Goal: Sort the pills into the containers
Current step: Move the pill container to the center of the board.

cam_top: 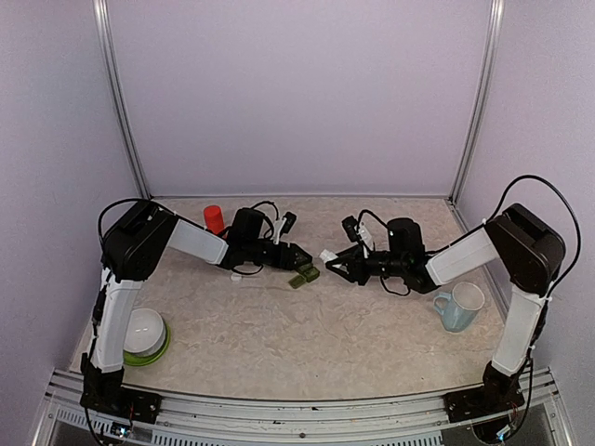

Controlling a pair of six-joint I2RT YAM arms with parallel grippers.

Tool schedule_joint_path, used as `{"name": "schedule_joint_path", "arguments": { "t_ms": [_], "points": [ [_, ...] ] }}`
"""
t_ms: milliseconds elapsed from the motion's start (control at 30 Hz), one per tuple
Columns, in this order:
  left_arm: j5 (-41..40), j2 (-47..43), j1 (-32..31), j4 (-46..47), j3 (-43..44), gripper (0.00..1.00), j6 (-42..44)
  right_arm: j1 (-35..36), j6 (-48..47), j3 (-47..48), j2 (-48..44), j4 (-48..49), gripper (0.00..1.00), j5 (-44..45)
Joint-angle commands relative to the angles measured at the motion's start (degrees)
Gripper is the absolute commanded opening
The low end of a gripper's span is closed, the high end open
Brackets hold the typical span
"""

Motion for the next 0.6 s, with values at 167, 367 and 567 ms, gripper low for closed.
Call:
{"name": "schedule_joint_path", "arguments": {
  "t_ms": [167,367,567],
  "points": [
    [-0.69,-3.41,-0.96,-0.03,-0.47,0.7,-1.59,0.26,1.19,-1.54,-2.08,-0.11,0.0,0.9],
    [-2.82,-5.03,-0.47,-1.31,-0.26,0.83,-0.33,0.49,1.15,-0.03,-0.95,-2.33,0.0,1.12],
    [-3.34,-7.1,0.65,-1.48,-0.97,0.9,0.46,1.29,0.74,1.93,0.75,-5.19,0.0,1.21]
  ]
}}
